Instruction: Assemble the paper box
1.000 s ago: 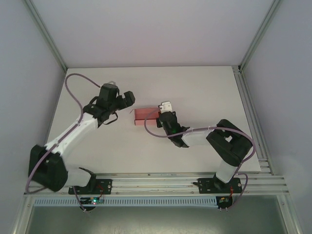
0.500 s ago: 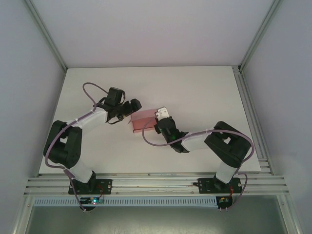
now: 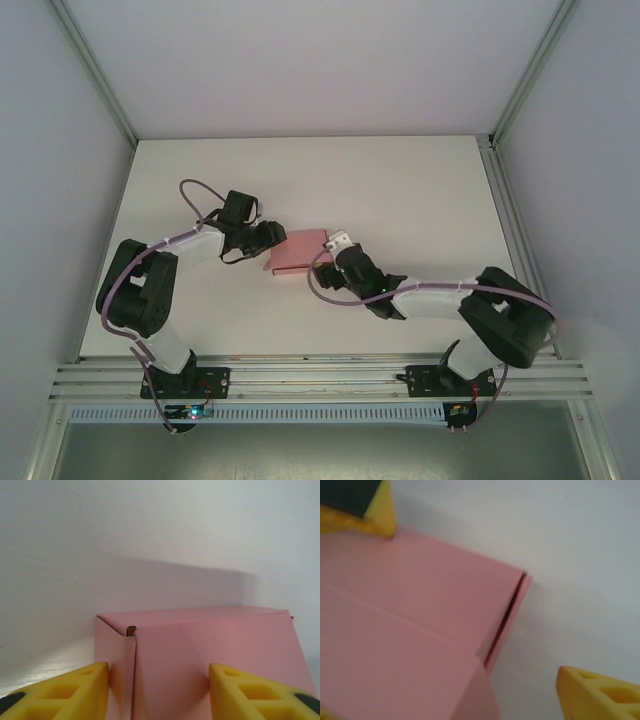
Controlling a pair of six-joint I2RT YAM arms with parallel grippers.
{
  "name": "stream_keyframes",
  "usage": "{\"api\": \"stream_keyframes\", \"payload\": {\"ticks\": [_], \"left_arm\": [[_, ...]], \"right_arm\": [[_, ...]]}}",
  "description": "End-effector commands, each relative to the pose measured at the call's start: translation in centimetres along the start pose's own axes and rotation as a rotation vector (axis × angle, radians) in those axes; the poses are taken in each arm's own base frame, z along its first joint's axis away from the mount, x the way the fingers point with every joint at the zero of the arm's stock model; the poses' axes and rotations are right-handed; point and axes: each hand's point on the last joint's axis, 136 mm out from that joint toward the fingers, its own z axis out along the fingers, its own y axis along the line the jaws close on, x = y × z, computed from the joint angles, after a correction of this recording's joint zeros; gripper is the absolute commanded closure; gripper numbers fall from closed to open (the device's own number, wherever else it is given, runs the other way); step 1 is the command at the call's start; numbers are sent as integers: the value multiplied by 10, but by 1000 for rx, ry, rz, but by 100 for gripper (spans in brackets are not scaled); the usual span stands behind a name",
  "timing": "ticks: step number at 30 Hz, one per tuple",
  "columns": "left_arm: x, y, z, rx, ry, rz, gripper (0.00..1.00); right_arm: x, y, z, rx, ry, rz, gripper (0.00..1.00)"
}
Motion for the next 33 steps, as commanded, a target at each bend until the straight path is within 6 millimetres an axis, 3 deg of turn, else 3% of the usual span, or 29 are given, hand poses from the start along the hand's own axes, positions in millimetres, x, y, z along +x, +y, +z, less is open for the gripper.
{"api": "stream_keyframes", "payload": {"ticks": [1,5,9,13,18,24,33], "left_arm": [[10,24,8,-60,25,-8,52],[13,28,13,-61,38,-4,56],[16,35,15,-75,37,1,59],[20,41,20,-81,51,1,64],[22,46,24,-91,58,-5,66],[23,51,23,-125,61,12,66],[29,53,28,-114,98,17,67]], "right_arm": [[25,21,-20,-148,81,-32,2],[34,27,-40,-229,98,-28,2],[16,1,-45,-141,27,75,2],[-12,-26,-33,-121,-17,261,2],[-25,-30,1,-121,71,279,2],[-5,-31,39,-210,228,393,16],[62,-35,54,-172,395,449,38]]}}
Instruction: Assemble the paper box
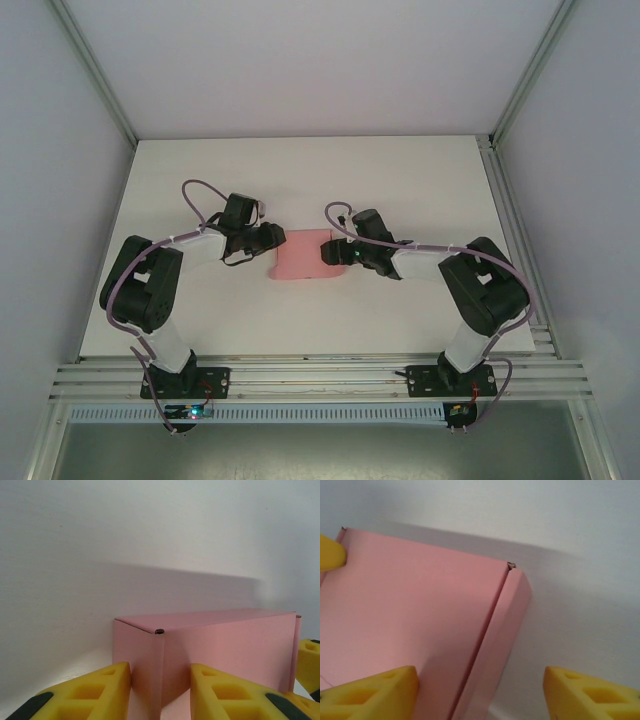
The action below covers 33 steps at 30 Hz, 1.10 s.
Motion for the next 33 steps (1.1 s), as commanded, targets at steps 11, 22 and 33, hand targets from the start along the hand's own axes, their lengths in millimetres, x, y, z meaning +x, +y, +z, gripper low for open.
{"api": "stream_keyframes", "payload": {"ticks": [11,22,33], "left_arm": [[39,30,15,-25,145,-50,75],[30,-9,2,285,120,-78,91],[22,-21,2,429,110,-104,90]], "right_arm": [[31,-20,9,-22,102,144,39],[-9,11,-30,-222,75,220,19],[-2,33,-36,-469,142,327,22]]}}
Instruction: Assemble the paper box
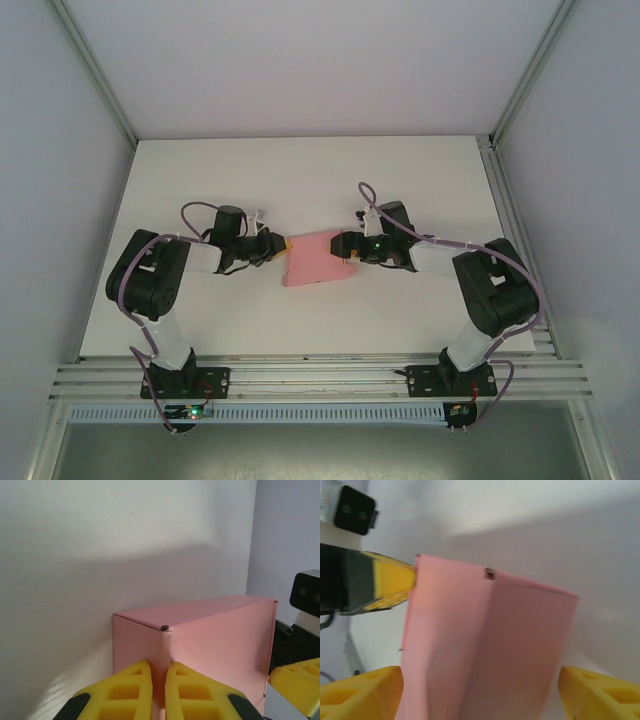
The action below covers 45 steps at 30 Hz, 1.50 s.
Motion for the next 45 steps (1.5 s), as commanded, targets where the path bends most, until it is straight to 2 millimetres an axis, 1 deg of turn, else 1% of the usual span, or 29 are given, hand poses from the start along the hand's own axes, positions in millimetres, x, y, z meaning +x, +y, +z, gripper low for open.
{"api": "stream_keyframes", "payload": {"ticks": [1,3,5,7,10,11,12,13,14,15,16,17,19,20,22,23,25,26,29,33,35,37,42,43,45], "left_arm": [[-1,-1,-2,30,-3,-13,89],[-1,1,-4,-5,-12,1,88],[-2,2,-7,-39,-20,18,87],[-4,-1,-11,-50,-29,43,86],[-10,-9,-16,-67,-55,103,76],[-13,-15,-19,-72,-73,134,70],[-17,-24,-23,-65,-93,188,57],[-20,-33,-26,-61,-118,243,40],[-23,-43,-30,-63,-144,313,29],[-23,-57,-34,-70,-159,405,24],[-23,-69,-37,-86,-171,489,14],[-19,-80,-39,-110,-172,586,0],[-12,-100,-42,-199,-192,810,0],[-6,-109,-43,-246,-199,928,0],[10,-130,-41,-324,-217,1184,0],[20,-139,-38,-342,-213,1308,0],[36,-149,-32,-341,-201,1468,0],[40,-151,-30,-350,-200,1516,0],[46,-151,-21,-389,-177,1610,0],[48,-146,-11,-484,-151,1754,0],[45,-145,-8,-513,-140,1776,0],[47,-143,-6,-517,-107,1786,0],[43,-143,1,-529,-125,1816,0],[41,-145,3,-538,-131,1819,1],[41,-147,7,-537,-112,1819,8]], "right_arm": [[3,23,6,-166,44,45,24],[-2,27,8,-196,25,72,28],[-10,36,6,-240,6,68,32],[-14,45,4,-273,4,62,37],[-16,46,0,-256,-3,75,42],[-17,45,-2,-242,-11,83,43],[-19,43,-5,-226,-22,92,44],[-19,42,-8,-215,-28,100,45],[-21,40,-10,-197,-37,117,48],[-22,40,-14,-189,-42,129,51],[-23,42,-17,-187,-47,135,52],[-26,43,-21,-180,-54,148,52],[-30,41,-29,-155,-62,191,52],[-33,38,-33,-133,-64,227,52],[-41,33,-44,-104,-87,295,54],[-44,28,-49,-85,-95,366,56],[-51,27,-57,-95,-85,488,57],[-53,30,-59,-116,-69,554,60],[-58,45,-63,-172,-35,631,61],[-57,55,-68,-185,11,738,62],[-51,56,-69,-186,26,804,62],[-47,55,-71,-190,17,837,63],[-46,61,-73,-213,22,858,65],[-46,64,-73,-222,30,858,65],[-45,66,-72,-223,41,856,67]]}}
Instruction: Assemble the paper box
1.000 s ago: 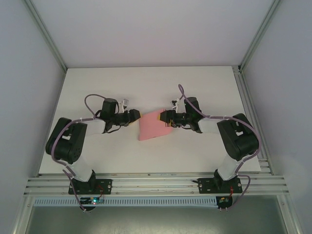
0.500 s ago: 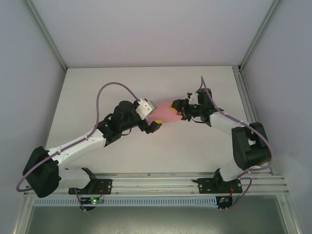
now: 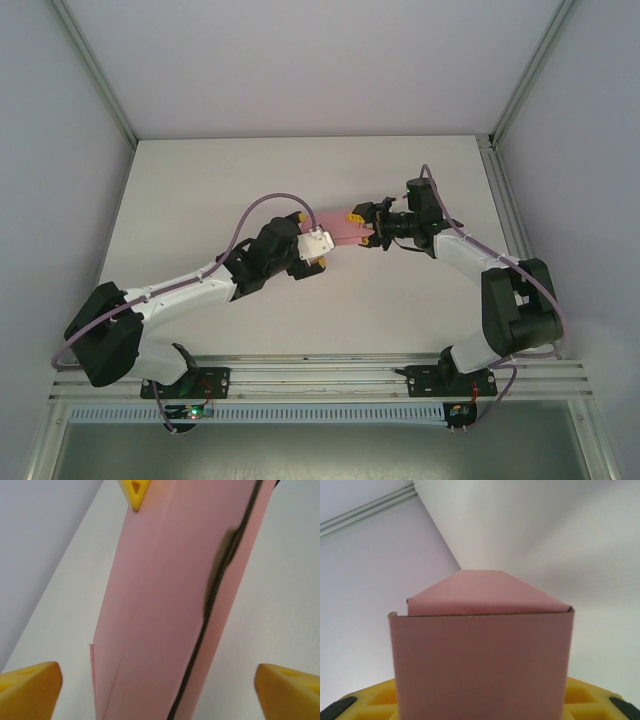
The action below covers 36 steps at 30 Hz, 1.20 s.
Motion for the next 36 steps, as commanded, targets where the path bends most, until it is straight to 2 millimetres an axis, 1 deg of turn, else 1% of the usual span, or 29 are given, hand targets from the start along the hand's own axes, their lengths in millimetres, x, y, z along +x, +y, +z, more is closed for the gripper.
{"api": "stream_keyframes", "payload": {"ticks": [1,2,4,6,8,9,11,13,14,16,17,18,20,22,23,24,25,27,28,29,30,31,32,34,36], "left_arm": [[-21,9,2,-31,-25,52,13],[-22,9,3,-31,-24,57,19],[-21,10,6,-35,-16,69,28],[-20,9,7,-29,-11,77,31],[-20,8,9,-22,-5,81,41],[-20,8,10,-19,-3,83,43],[-22,9,9,-20,-6,81,52],[-22,11,10,-32,-9,80,57],[-23,12,10,-40,-13,78,58],[-22,10,10,-24,-7,81,59],[-22,9,10,-14,-1,78,59],[-21,6,10,-1,5,74,59],[-19,4,8,17,15,66,60],[-14,-2,6,63,31,51,61],[-10,-2,5,71,48,24,61],[-7,-5,3,107,65,-7,62],[-2,-11,0,160,85,-41,63],[7,-26,-6,292,130,-91,63],[12,-29,-7,319,159,-104,63],[19,-34,-9,356,192,-109,63],[24,-37,-10,393,217,-111,63],[28,-38,-10,415,243,-124,63],[32,-43,-13,472,271,-135,63],[39,-45,-15,540,324,-167,63],[44,-50,-20,631,364,-204,63]], "right_arm": [[18,7,1,-13,54,18,67],[19,7,1,-13,59,18,67],[21,7,1,-13,62,14,67],[20,6,1,-12,58,13,66],[18,6,1,-18,50,15,66],[18,5,2,-18,48,23,64],[18,7,2,-34,42,29,63],[18,12,2,-59,41,23,60],[18,13,1,-63,37,22,58],[19,17,-1,-71,29,-2,47],[19,18,-2,-75,25,-20,34],[19,20,-4,-80,17,-45,3],[14,23,-12,-87,-13,-106,2],[4,22,-25,-64,-91,-183,2],[-2,25,-36,-42,-144,-253,2],[-10,22,-47,3,-204,-286,2],[-17,25,-59,35,-260,-359,2],[-32,32,-86,132,-400,-547,2],[-36,40,-97,169,-455,-668,2],[-37,50,-106,202,-501,-812,2],[-38,55,-112,218,-539,-881,2],[-36,63,-116,189,-561,-928,2],[-30,74,-118,122,-558,-988,2],[-27,83,-123,54,-577,-1023,2],[-21,90,-123,23,-564,-1108,2]]}}
